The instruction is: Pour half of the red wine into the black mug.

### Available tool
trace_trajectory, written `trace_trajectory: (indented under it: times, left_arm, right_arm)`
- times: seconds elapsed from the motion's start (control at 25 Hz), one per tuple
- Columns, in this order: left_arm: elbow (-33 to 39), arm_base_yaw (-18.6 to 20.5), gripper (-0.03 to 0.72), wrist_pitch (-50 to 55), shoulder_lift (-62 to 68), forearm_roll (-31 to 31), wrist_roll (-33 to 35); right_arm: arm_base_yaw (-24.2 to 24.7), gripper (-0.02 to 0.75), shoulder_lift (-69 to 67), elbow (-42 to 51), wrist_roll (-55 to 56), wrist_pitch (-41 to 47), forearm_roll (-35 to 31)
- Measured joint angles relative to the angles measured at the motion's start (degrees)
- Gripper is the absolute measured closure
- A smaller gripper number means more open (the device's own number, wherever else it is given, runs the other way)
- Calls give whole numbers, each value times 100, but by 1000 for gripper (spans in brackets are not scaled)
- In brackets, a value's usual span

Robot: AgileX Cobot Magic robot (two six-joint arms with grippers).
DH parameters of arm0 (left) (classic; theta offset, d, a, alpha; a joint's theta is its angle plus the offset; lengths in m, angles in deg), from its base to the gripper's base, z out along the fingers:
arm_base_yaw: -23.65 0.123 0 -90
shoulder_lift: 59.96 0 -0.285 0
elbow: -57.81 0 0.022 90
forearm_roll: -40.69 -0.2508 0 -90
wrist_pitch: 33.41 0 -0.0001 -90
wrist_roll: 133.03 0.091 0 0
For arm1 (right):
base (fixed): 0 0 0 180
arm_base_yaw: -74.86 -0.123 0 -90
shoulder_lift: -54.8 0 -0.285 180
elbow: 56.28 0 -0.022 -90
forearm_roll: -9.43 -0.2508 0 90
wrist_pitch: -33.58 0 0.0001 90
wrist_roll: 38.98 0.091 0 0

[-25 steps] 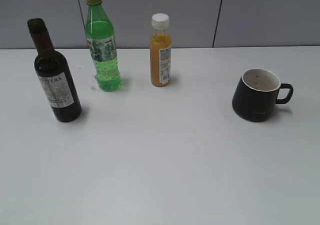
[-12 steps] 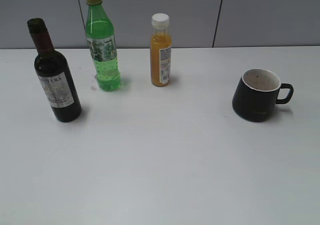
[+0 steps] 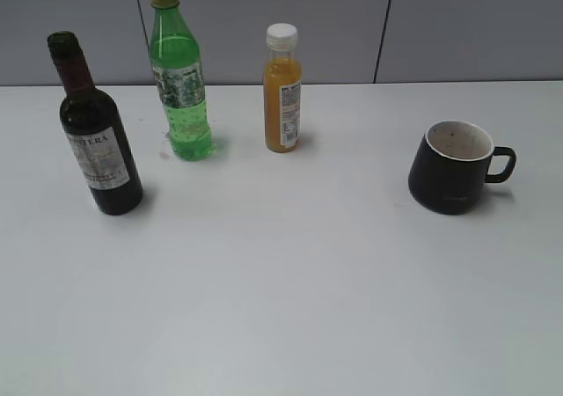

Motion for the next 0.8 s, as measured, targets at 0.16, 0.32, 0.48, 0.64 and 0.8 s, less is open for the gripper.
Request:
trace_trajectory:
  times: [0.16, 0.32, 0.48, 0.64, 0.8]
  left_arm:
    - [0, 0, 464, 0, 0, 0, 0]
    - [0, 0, 464, 0, 0, 0, 0]
    - [0, 0, 464, 0, 0, 0, 0]
    - [0, 0, 464, 0, 0, 0, 0]
    - [0, 0, 464, 0, 0, 0, 0]
  right_arm:
    - [0, 70, 0, 0, 5, 0, 0]
    - [0, 71, 0, 0, 5, 0, -19]
    - [0, 73, 0, 0, 5, 0, -32]
    - [0, 74, 0, -6, 5, -29, -50]
    - [0, 74, -102, -96, 5, -594, -43]
